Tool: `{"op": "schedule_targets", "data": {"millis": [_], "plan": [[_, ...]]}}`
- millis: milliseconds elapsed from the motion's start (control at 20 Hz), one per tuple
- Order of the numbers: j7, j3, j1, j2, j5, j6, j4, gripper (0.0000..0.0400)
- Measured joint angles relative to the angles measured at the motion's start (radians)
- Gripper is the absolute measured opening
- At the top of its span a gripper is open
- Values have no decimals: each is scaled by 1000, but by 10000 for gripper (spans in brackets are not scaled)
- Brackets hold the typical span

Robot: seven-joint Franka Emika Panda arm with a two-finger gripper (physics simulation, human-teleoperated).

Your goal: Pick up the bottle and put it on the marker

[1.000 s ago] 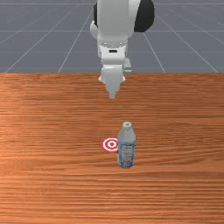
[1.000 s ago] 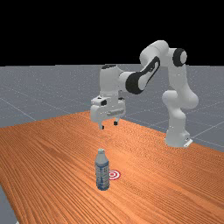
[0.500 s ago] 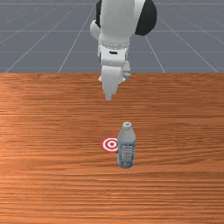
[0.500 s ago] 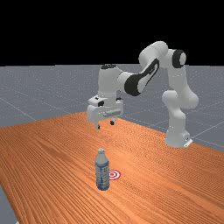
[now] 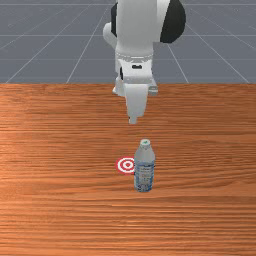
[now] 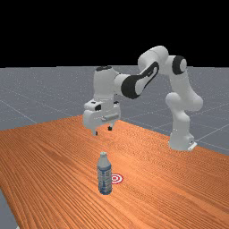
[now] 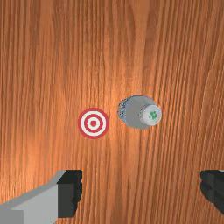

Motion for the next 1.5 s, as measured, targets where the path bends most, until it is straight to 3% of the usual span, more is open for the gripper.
{"op": "schedule_targets", "data": {"millis": [150, 450, 500, 650, 700, 750, 900, 1150, 1300, 1500], "plan": [[-17, 19, 23, 3, -10, -1, 5, 400], [112, 2, 61, 10, -26, -12, 16, 400], [94, 10, 53, 56, -2, -99, 96, 400], [90, 12, 53, 137, 2, -167, 182, 400], [90, 12, 53, 148, 2, -157, 176, 400], [96, 10, 52, 104, -1, -48, 69, 400], [102, 9, 53, 76, -7, 51, -12, 400], [170, -19, 31, 78, 17, 35, -6, 400], [-13, 7, 5, 74, -11, 48, -15, 400], [44, 16, 43, 81, -15, 40, -2, 400]]}}
